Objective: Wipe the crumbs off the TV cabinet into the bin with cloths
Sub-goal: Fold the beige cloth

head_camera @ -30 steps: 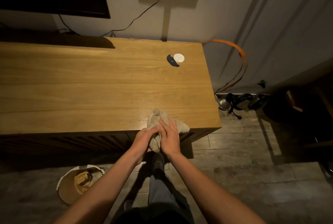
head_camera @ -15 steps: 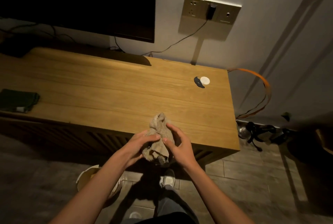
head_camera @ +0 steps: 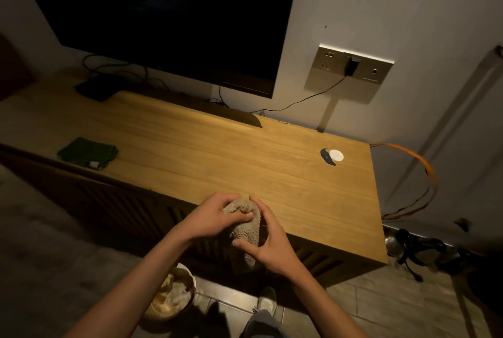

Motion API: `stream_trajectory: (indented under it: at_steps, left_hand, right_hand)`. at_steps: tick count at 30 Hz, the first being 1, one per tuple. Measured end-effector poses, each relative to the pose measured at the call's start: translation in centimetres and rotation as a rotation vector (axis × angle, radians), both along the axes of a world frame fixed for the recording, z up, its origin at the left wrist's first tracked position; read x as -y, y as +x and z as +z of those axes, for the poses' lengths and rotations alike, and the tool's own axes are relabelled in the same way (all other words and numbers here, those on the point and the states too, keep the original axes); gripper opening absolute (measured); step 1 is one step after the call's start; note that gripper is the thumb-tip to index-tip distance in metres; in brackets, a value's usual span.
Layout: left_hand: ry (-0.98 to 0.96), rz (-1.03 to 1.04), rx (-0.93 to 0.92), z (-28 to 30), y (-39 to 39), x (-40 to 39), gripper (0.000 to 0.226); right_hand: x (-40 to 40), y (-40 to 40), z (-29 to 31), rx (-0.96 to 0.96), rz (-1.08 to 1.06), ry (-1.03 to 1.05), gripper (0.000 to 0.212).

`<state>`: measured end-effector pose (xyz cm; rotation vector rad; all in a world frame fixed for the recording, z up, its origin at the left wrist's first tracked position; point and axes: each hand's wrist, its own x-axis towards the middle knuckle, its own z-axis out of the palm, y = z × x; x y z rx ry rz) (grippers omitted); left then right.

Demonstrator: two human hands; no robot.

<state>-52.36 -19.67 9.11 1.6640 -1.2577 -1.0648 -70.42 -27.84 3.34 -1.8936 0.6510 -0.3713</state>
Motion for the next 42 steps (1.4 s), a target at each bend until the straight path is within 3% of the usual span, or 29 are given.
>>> stream_trajectory:
  at_steps: [5, 10, 13, 18, 24, 27, 32, 38, 42]
  left_hand:
    - [0.027, -0.083, 0.084, 0.4, 1.5, -3.2, 0.014]
    - [0.049, -0.075, 0.126, -0.1, 3.1, -6.1, 0.016]
    - [0.036, -0.033, 0.066, -0.1, 4.2, -7.6, 0.016]
    - [0.040, 0.037, 0.011, -0.1, 5.7, -10.1, 0.016]
    - [0.094, 0.137, -0.001, -0.6, 6.9, -13.7, 0.016]
    - [0.116, 0.231, -0.028, -1.1, 7.5, -16.1, 0.014]
    - [0.109, 0.420, -0.074, -2.3, 8.0, -21.7, 0.009]
    - [0.175, 0.725, -0.095, -5.9, 10.4, -30.1, 0.016]
    - [0.133, 0.804, -0.046, -8.2, 13.1, -34.9, 0.013]
  right_hand:
    - [1.9, -0.5, -0.3, -0.210, 0.152, -0.145, 0.073]
    - [4.8, -0.6, -1.2, -0.342, 0.276, -0.268, 0.019]
    - [4.8, -0.2, -2.2, -0.348, 0.395, -0.134, 0.031]
    - [3.5, 2.4, -4.0, -0.361, 0.491, 0.076, 0.078]
    - [2.2, 9.3, -5.2, -0.303, 0.619, -0.120, 0.100]
    - [0.5, 12.9, -5.5, -0.286, 0.822, -0.183, 0.093]
    - [-2.8, 17.0, -6.3, -0.257, 0.961, -0.285, 0.030]
    - [-6.7, 19.8, -5.9, -0.207, 0.944, -0.064, 0.030]
    - [-10.8, 22.9, -5.3, -0.138, 0.864, 0.015, 0.022]
